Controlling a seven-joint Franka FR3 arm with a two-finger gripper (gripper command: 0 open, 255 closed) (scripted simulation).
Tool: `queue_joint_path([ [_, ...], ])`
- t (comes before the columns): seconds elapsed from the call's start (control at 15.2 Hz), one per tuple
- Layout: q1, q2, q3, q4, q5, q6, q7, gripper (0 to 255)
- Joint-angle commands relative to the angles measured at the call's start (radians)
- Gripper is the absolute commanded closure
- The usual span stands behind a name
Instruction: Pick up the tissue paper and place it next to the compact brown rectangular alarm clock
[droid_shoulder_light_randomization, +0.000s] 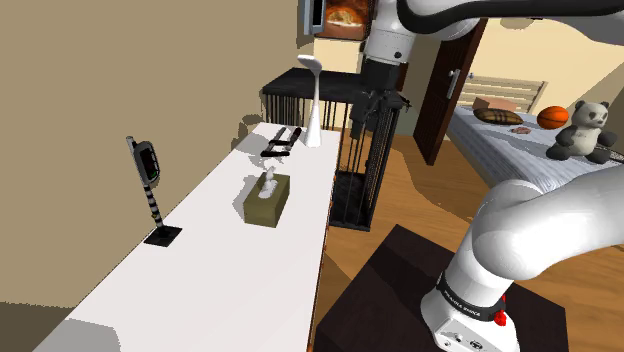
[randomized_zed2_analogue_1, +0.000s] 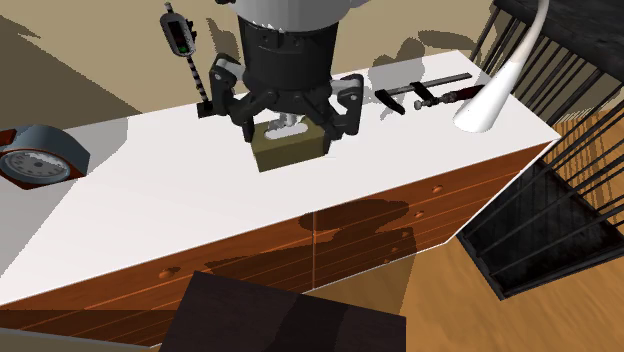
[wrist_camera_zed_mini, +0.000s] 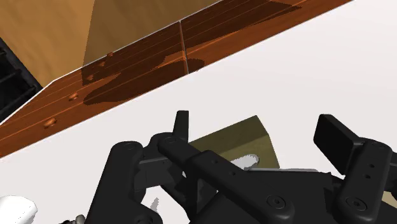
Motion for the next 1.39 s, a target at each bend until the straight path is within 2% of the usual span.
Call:
queue_joint_path([
  [0.0, 0.0, 0.0, 0.0, 0.0, 0.0, 0.0, 0.0, 0],
  [0.66, 0.053, 0.285, -0.006, -0.032, 0.156, 0.359, -0.002, 0],
  [1.32, 0.129, 0.646, -0.018, 0.096, 0.386, 0.627, -0.093, 0],
])
